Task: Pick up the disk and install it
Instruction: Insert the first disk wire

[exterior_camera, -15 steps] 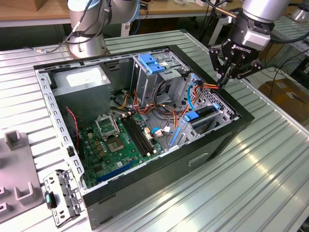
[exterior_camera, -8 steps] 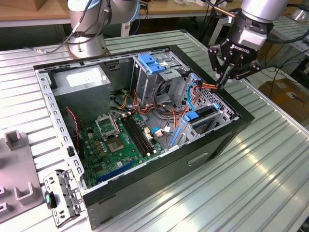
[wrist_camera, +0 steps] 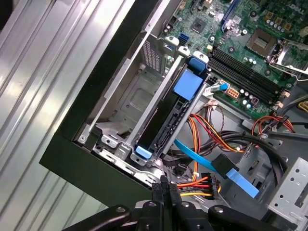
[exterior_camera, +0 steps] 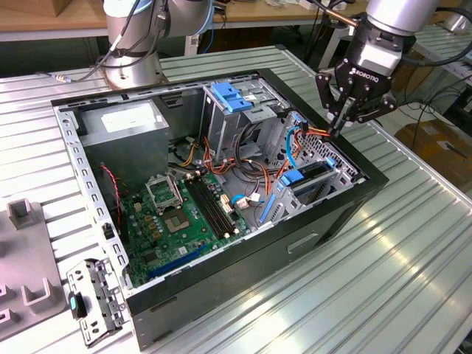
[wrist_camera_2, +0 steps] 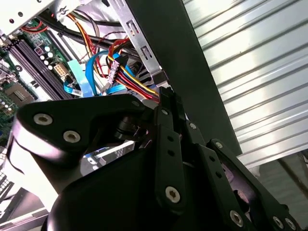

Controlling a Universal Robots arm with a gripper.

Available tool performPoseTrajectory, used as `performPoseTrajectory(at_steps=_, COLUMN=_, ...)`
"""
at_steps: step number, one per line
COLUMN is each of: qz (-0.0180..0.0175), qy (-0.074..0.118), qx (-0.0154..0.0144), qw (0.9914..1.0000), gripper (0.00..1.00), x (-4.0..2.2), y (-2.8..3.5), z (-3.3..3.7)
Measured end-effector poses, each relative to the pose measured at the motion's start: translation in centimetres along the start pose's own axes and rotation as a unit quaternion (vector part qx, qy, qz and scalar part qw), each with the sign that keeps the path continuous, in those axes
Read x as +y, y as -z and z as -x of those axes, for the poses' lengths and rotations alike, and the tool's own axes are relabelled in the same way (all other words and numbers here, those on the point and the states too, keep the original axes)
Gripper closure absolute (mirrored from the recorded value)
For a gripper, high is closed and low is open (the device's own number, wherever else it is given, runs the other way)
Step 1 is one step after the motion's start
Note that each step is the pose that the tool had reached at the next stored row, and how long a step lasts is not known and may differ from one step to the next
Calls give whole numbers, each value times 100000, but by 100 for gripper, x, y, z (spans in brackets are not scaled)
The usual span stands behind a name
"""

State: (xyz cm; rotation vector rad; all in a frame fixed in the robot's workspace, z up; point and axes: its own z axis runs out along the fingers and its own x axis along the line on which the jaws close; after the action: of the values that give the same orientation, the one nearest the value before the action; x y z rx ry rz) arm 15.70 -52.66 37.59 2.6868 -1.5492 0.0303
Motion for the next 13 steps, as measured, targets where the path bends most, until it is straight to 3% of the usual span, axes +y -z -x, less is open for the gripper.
performPoseTrajectory(at_steps=13, qz=12, qy=-335, qx=-12, qw=99999, gripper=84, x=1, y=0, z=0)
